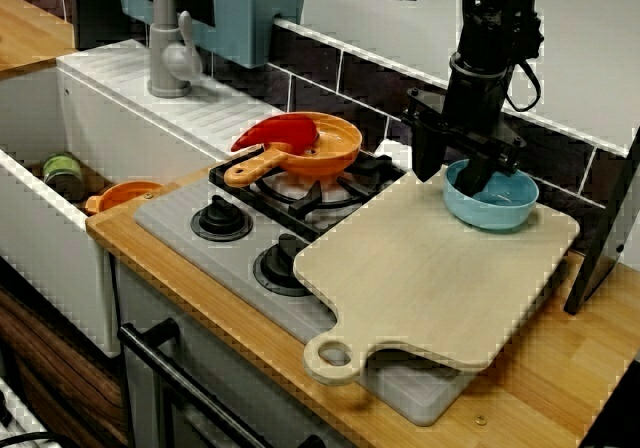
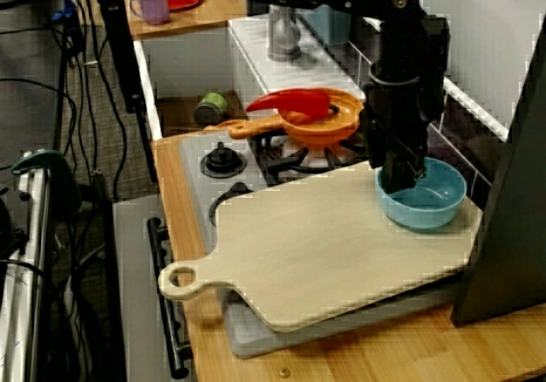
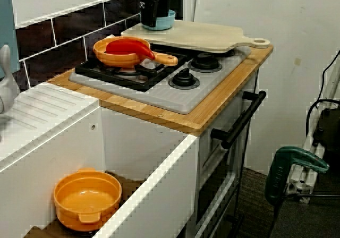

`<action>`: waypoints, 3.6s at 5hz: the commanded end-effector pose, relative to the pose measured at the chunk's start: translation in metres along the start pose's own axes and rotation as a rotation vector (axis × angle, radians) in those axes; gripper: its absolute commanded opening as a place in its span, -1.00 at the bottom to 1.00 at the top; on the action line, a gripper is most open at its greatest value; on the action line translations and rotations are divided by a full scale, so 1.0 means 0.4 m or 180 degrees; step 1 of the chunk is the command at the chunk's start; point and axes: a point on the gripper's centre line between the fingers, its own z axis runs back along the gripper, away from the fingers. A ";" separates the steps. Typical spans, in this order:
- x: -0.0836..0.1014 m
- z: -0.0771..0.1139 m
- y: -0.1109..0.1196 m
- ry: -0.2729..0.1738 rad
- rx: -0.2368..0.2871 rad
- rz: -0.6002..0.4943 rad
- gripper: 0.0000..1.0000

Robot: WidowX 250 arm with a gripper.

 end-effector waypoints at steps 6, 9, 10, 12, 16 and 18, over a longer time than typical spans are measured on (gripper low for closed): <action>-0.080 0.097 0.027 -0.0213 -0.0133 -0.0138 -1.00; -0.147 0.108 0.048 -0.0282 -0.0174 -0.0191 -1.00; -0.170 0.103 0.054 -0.0308 -0.0170 -0.0210 -1.00; -0.212 0.105 0.064 -0.0338 -0.0175 -0.0244 -1.00; -0.259 0.102 0.078 -0.0326 -0.0175 -0.0279 -1.00; -0.213 0.113 0.076 -0.0235 -0.0193 -0.0201 1.00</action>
